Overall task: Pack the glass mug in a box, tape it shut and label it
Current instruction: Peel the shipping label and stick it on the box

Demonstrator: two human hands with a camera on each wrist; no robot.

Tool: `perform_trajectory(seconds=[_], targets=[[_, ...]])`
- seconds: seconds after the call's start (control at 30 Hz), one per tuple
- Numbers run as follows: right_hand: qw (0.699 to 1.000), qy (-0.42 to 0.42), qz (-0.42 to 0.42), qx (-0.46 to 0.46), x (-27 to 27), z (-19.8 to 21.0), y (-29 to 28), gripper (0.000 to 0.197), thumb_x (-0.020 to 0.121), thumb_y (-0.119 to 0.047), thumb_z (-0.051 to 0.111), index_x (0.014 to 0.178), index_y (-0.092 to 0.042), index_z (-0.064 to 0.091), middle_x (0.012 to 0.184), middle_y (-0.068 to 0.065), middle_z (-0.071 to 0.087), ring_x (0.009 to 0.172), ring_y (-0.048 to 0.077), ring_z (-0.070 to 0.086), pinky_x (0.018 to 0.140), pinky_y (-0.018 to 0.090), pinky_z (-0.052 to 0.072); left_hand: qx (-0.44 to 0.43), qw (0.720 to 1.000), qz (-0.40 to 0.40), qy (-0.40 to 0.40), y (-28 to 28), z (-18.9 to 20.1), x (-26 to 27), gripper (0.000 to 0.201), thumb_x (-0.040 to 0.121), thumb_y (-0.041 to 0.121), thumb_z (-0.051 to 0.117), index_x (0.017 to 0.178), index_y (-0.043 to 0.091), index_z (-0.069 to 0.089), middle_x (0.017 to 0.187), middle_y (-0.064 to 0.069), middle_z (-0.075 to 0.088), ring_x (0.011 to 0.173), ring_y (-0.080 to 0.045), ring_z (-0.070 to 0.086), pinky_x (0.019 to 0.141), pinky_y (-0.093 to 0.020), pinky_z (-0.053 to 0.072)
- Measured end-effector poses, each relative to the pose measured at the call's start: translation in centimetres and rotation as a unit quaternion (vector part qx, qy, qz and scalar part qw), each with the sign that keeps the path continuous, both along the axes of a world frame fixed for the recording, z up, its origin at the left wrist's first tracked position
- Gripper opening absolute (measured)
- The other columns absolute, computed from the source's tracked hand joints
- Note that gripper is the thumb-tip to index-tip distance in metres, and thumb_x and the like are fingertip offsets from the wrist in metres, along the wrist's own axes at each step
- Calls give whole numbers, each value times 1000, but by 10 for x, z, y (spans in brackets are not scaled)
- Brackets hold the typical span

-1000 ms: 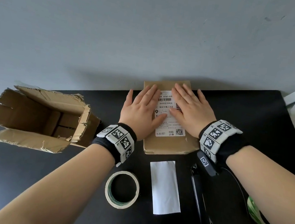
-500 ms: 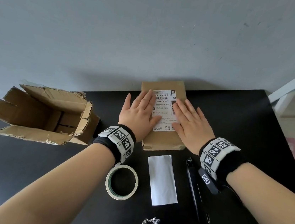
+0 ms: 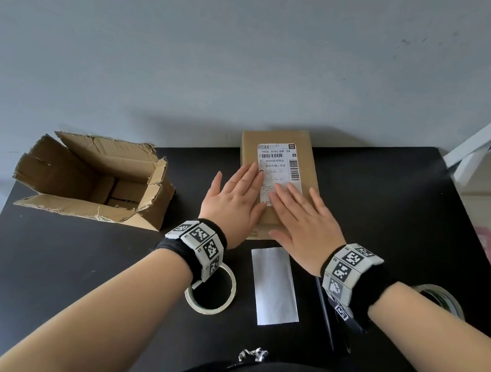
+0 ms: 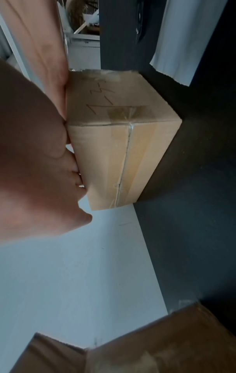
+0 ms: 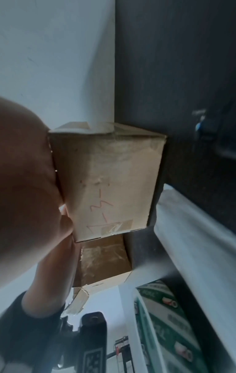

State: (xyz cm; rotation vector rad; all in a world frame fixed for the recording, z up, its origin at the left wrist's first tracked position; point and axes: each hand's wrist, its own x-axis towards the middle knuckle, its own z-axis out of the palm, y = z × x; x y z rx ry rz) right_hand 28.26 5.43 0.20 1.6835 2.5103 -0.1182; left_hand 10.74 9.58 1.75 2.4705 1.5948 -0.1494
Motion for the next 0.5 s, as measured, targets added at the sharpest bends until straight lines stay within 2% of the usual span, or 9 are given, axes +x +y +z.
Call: perform_trajectory(seconds=[0.07,0.13,0.23,0.3,0.4,0.5], targets=[[1000,-2,6,15,9,-3,-4,69,89,-54,22,144,-12,27,150,6,36,138,21,34,109,45,18,4,1000,2,0,-1,2,1,60,99,48,15,151,23,-2,159,6,-8,146,-10,-8,117,-45,-5],[999,0,4,39,13,-3,-8,70,88,-54,24,143,-11,31,148,8,37,137,22,36,109,46,19,14,1000,-11,13,-6,5,3,60,100,47,16,151,21,0,160,4,-5,146,-12,-6,117,-46,-6],[998,11,-17,61,11,-6,-10,70,87,-53,28,140,-9,39,147,10,40,136,23,38,112,48,28,29,996,-72,40,-28,5,3,60,100,44,20,151,20,-2,160,1,-4,147,-14,-5,116,-46,-10],[997,17,-19,72,9,-8,-11,65,89,-48,38,141,-8,38,147,10,39,137,23,36,109,48,28,28,996,-83,31,-41,0,0,61,101,39,25,150,20,-5,160,1,-6,147,-15,-7,116,-45,-8],[996,18,-11,85,10,-10,-9,68,83,-37,60,141,-8,38,148,11,38,137,25,36,108,48,26,28,997,-73,17,-44,-4,-3,62,101,35,28,150,20,-7,159,1,-8,146,-14,-9,118,-45,-6],[996,13,-18,84,9,-9,-9,73,80,-34,67,142,-8,37,148,11,38,137,25,35,108,50,27,36,996,-82,27,-44,-3,-5,61,101,33,27,150,19,-7,159,1,-9,146,-15,-8,119,-46,-4]])
